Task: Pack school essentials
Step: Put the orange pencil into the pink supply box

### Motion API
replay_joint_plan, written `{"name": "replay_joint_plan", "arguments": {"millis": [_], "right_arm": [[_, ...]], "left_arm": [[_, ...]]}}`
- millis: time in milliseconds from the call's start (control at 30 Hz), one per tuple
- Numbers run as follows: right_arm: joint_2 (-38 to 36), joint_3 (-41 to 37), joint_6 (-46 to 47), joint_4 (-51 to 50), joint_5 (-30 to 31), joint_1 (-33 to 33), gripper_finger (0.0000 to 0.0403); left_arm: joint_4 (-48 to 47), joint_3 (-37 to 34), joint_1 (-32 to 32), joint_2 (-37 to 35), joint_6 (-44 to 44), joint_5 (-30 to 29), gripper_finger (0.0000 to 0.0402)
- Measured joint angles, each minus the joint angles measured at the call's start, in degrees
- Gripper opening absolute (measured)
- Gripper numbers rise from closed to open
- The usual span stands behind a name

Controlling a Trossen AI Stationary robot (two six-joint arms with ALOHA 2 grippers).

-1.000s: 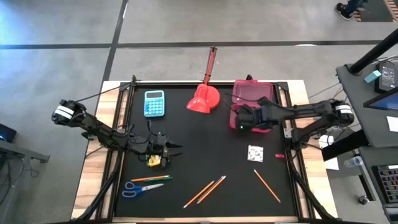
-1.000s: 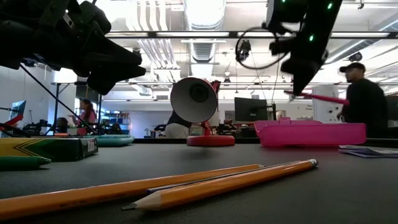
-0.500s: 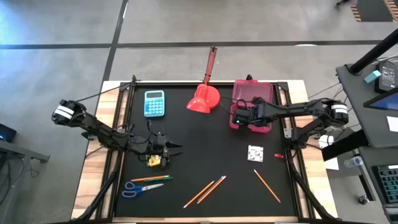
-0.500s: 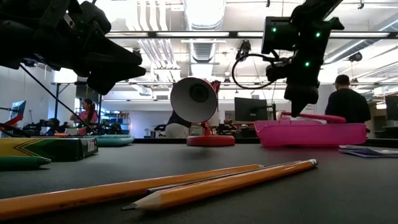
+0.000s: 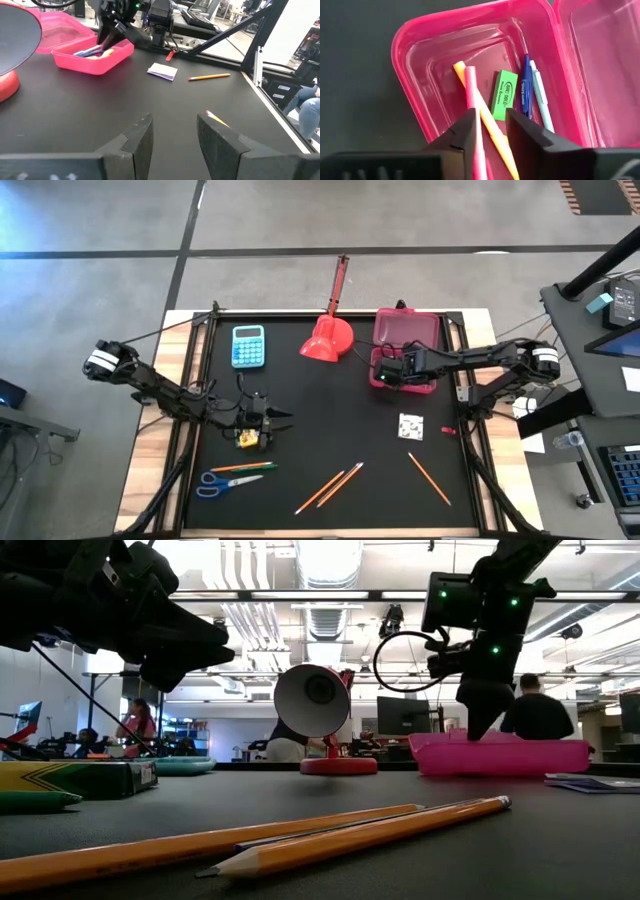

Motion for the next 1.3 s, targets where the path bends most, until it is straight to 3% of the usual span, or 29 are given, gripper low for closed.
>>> {"name": "replay_joint_plan", "arguments": {"millis": [200, 467, 667, 1000, 1167, 1300], "right_arm": [[-0.39, 3.82, 3.93, -6.27, -1.19, 0.04, 0.0136], [-1.96, 9.12, 20.5, -17.31, -8.56, 3.44, 0.0127], [-1.72, 7.82, 35.25, -18.11, -13.1, 13.78, 0.0125], [1.71, 6.92, 61.2, -17.55, -15.0, 36.21, 0.0125], [5.6, 6.89, 69.59, -17.23, -15.63, 42.42, 0.0125], [9.33, 6.86, 71.98, -16.39, -20.02, 44.67, 0.0125]], "left_arm": [[-0.06, -0.02, -0.01, 0.0, 0.02, 0.0, 0.0134], [-0.07, -0.04, 0.0, 0.0, 0.02, 0.0, 0.0134], [-0.09, -0.04, -0.01, 0.0, -0.07, 0.0, 0.0134], [-0.09, -0.09, -0.01, 0.0, -0.13, 0.0, 0.0134], [-0.11, -0.11, -0.02, 0.0, -0.26, 0.0, 0.0134], [-0.11, -0.11, 0.0, 0.0, -0.55, 0.0, 0.0134]]}}
